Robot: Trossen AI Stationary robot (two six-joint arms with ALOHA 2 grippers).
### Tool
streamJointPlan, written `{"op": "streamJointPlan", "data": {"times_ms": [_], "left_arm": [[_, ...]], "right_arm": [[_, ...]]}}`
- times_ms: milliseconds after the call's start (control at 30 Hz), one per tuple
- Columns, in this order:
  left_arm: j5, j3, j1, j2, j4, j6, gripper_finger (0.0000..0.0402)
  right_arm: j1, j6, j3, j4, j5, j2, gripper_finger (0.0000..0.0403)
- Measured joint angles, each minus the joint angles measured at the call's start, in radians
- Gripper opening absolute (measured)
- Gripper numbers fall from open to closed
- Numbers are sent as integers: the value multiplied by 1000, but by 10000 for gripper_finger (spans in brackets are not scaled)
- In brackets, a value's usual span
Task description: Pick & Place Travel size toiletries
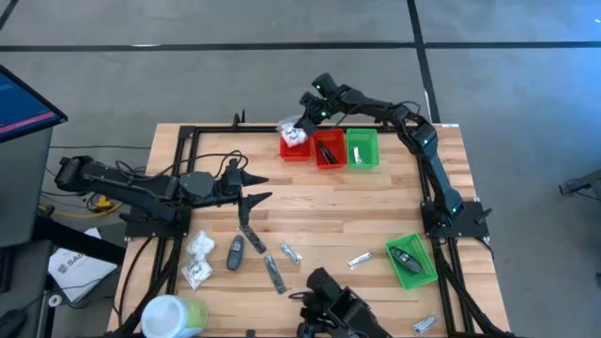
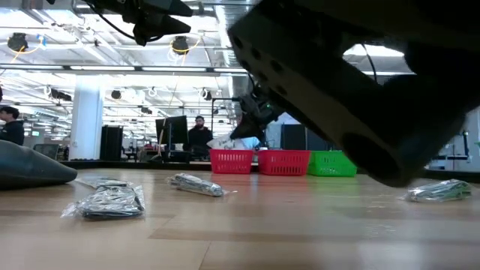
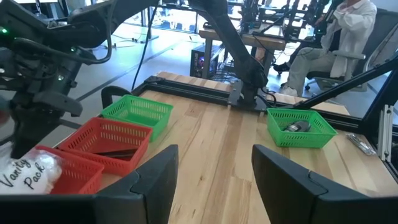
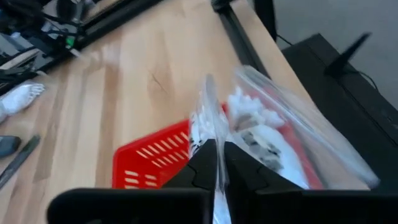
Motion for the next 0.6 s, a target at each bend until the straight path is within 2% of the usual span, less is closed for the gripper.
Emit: {"op": "streamJointPlan", "data": {"times_ms": [200,467,600], "left_arm": [[0,0,0,0,0,0,199],[0,0,0,0,0,0,199],[0,0,0,0,0,0,199]], "right_arm": [[-13,1,0,-48,63,0,85],[-23,11,0,-89,31,-20,202],[-19,-10,0,-125,17,-69,240]]}}
